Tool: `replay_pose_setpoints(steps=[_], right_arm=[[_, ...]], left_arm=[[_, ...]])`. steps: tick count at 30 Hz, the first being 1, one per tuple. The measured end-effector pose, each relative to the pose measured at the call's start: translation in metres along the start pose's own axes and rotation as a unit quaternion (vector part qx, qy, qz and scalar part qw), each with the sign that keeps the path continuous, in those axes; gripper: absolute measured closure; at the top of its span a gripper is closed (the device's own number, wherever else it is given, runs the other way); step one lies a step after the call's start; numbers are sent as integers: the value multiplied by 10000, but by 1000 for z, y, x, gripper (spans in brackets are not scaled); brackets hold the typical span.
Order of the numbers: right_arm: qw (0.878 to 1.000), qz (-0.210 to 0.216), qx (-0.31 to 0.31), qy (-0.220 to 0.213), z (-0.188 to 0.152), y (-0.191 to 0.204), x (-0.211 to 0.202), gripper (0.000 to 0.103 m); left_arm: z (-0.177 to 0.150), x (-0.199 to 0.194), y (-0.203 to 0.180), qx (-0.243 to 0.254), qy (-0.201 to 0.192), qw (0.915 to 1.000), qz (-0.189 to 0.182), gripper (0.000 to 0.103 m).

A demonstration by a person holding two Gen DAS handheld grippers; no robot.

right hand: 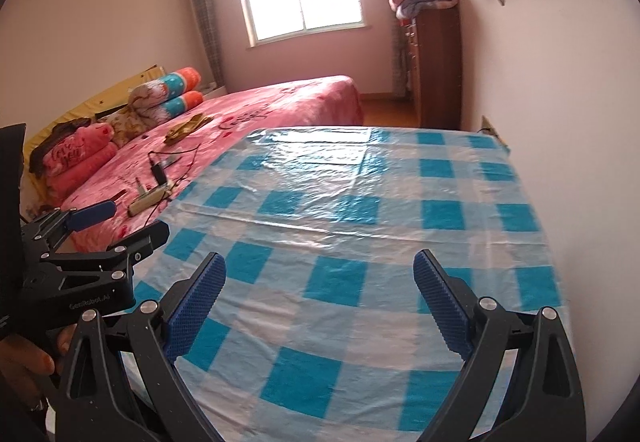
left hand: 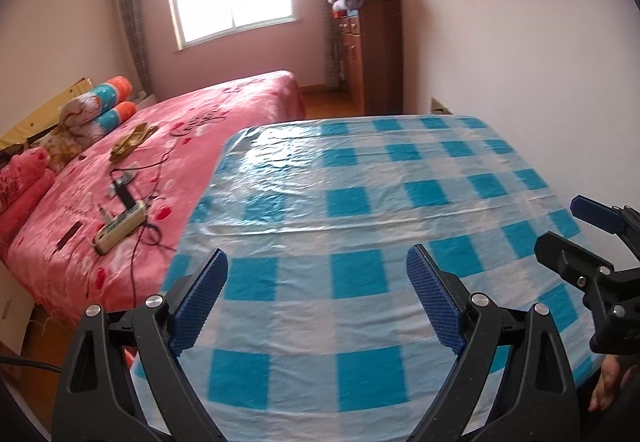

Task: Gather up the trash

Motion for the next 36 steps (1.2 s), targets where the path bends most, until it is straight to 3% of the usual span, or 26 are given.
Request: replay_pose_setpoints(steps=[17, 19, 21, 36], right_arm=[[9941, -900, 295, -526, -3, -44, -49, 9], [9925, -1003, 344, -614, -2, -49, -57, 9], [9905, -1119, 381, -708, -1, -53, -65, 8], [9781, -1518, 433, -1359, 8, -55, -115, 6]], left_arm=[[22, -27, -47, 258, -452, 9970, -566, 11], [25, -32, -49, 227, -513, 9960, -690, 4], [28, -38, -50, 177, -629, 9945, -820, 4], [33, -68, -40, 39, -1175, 9912, -613, 4]])
Point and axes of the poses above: each gripper's, at about its wrist camera, not at the fingertips, and x roughly the way its jaws point, y to its left, z to its top, the point moved 4 cm from there along x, roughly the way its jaws point, and after that the axes turned 11 degrees about y, right-handed, at the moved point
